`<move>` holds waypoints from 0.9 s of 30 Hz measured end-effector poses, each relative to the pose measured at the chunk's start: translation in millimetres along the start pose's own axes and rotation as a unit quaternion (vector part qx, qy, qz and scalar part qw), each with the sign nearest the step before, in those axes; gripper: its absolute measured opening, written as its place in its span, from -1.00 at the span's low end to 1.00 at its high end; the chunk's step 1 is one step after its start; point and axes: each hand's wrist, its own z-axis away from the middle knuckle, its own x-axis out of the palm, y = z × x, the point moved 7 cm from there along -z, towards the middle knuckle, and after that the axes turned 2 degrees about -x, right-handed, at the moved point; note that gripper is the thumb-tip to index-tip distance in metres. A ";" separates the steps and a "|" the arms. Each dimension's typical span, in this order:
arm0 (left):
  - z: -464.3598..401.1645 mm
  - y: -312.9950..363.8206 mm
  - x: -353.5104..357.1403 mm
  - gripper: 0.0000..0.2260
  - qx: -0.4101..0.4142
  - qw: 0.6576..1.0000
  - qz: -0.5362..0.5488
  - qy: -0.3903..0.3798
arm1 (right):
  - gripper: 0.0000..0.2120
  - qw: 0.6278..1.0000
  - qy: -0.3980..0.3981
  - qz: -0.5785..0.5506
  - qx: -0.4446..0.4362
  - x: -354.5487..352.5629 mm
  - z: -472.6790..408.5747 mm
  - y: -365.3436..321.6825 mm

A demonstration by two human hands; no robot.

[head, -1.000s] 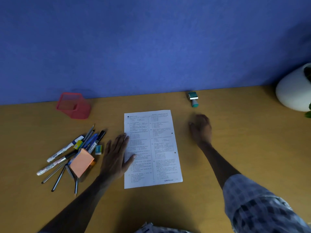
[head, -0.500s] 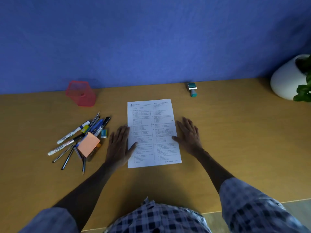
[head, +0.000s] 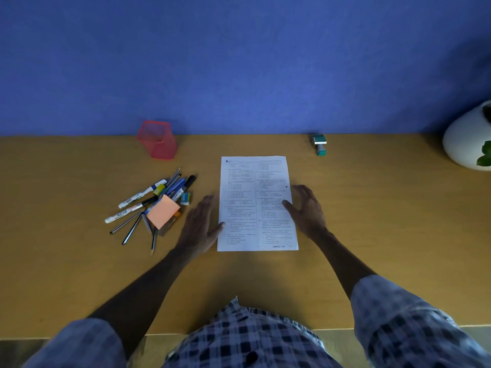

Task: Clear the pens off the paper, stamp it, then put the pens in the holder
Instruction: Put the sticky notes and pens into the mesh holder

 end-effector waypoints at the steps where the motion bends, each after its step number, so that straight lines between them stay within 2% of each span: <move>1: 3.4 -2.5 -3.4 -0.26 -0.002 1.000 0.002 0.007 | -0.52 1.000 0.008 0.002 -0.014 0.7 1.5 -7.3; 7: 25.4 -17.9 -43.5 -0.61 -0.010 0.992 -0.027 0.125 | -0.69 0.999 -0.007 -0.030 -0.038 26.9 8.7 -50.1; 14: 43.2 -47.5 -90.5 -0.75 -0.046 0.970 -0.066 0.227 | -0.79 0.995 -0.060 -0.054 -0.054 77.8 10.8 -104.9; 21: 41.7 -85.1 -98.1 -0.45 -0.146 0.971 -0.101 0.158 | -0.76 0.988 -0.107 -0.079 -0.076 116.3 11.1 -151.7; 27: 36.7 -80.9 -96.3 -0.65 -0.114 0.975 -0.138 0.130 | -0.62 0.978 -0.161 -0.056 -0.121 144.8 10.4 -186.6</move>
